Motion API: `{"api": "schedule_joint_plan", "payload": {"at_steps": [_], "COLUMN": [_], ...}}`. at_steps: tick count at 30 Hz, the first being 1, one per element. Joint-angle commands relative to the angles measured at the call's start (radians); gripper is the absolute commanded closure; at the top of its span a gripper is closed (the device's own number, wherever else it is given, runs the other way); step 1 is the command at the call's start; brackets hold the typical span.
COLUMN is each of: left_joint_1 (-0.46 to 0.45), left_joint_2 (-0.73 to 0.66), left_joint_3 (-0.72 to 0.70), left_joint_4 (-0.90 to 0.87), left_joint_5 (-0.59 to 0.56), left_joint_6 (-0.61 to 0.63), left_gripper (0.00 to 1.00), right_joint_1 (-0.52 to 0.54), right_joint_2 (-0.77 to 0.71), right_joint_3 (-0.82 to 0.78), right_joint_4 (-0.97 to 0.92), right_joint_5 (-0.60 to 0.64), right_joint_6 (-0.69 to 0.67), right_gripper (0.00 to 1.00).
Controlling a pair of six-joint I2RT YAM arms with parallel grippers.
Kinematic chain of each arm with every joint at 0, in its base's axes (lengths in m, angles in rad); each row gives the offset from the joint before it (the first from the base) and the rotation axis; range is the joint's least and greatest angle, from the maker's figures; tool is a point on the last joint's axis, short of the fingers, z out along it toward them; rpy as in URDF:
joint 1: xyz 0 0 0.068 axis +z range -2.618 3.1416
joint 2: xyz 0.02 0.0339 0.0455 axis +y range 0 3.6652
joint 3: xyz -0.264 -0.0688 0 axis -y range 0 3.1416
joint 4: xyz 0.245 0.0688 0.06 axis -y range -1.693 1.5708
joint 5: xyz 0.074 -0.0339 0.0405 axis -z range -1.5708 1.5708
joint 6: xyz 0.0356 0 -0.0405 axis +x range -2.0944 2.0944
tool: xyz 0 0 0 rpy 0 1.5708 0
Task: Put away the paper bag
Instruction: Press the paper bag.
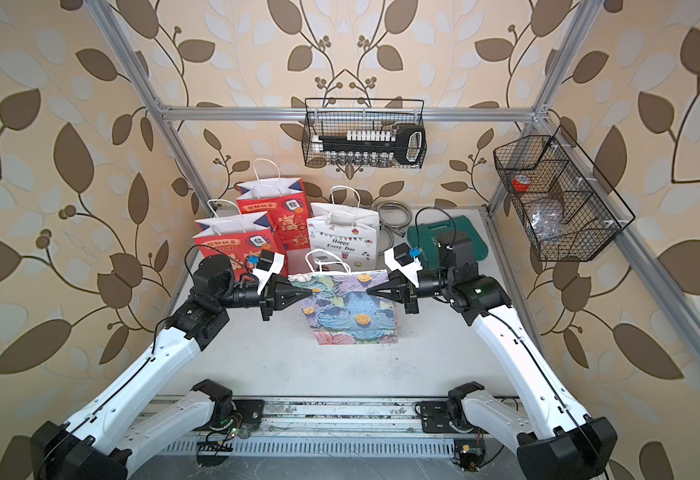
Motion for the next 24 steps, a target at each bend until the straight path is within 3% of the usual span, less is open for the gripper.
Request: {"api": "schedule_joint_plan", "payload": {"at_steps": [1, 3, 6, 12, 17, 24], "left_joint_1": [-0.005, -0.004, -0.004, -0.005, -0.005, -0.007], "left_joint_2": [-0.030, -0.040, -0.036, 0.010, 0.021, 0.019], "left_joint_3": [0.033, 0.007, -0.031, -0.063, -0.069, -0.101], "left_joint_4": [0.023, 0.072, 0.149, 0.285, 0.288, 0.346], "left_joint_5": [-0.095, -0.106, -0.098, -0.032, 0.010, -0.018], "left_joint_6": [-0.025, -0.064, -0.141, -0.269, -0.271, -0.262], "left_gripper": [0.43, 0.26, 0.19, 0.17, 0.16, 0.14], "right_joint_1": [-0.017, -0.033, -0.045, -0.047, -0.047, -0.045], "right_joint_2": [-0.011, -0.017, -0.022, -0.019, -0.016, 0.004], "right_joint_3": [0.001, -0.002, 0.000, -0.005, -0.005, -0.014], "right_joint_4": [0.039, 0.076, 0.118, 0.223, 0.287, 0.444], "right_joint_5": [-0.080, -0.099, -0.124, -0.137, -0.081, -0.102], "right_joint_6": [0.034, 0.072, 0.111, 0.193, 0.241, 0.386], "right_gripper": [1.00, 1.00, 1.00, 1.00, 1.00, 1.00]}}
